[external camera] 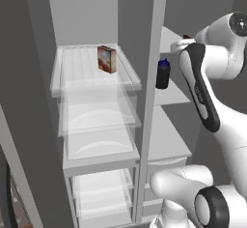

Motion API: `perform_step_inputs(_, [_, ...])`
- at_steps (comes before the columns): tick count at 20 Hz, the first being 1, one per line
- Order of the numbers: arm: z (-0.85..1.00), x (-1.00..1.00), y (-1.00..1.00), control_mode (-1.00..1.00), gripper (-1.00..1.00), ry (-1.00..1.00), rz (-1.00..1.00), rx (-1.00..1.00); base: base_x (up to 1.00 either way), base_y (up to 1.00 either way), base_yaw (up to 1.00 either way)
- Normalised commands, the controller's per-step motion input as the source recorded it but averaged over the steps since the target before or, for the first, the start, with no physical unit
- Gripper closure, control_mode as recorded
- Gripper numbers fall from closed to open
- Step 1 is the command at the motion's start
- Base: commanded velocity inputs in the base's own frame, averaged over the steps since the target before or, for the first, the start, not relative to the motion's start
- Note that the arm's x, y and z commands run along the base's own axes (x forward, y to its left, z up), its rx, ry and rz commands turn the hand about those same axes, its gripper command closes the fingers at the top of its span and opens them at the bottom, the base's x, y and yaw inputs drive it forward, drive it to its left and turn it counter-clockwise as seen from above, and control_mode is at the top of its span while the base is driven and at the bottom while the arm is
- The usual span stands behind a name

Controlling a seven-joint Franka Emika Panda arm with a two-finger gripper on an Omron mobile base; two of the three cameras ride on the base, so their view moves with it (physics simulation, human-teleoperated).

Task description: There's a chicken drumstick in the fridge that needs to be moved to the freezer for freezing. Pick up the chicken drumstick from the fridge, place it on any shelf in the freezer, and close the fridge and freezer doors when done.

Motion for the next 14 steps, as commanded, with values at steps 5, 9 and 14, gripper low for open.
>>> perform_step_inputs(5, [0.0,0.59,-0.11,-1.0,1.0,0.0,0.0,0.0,0.0,0.0,0.0])
perform_step_inputs(9, [0.0,0.57,-0.31,-1.0,1.0,0.0,0.0,0.0,0.0,0.0,0.0])
perform_step_inputs(14, [0.0,0.54,-0.27,-1.0,1.0,0.0,0.0,0.0,0.0,0.0,0.0])
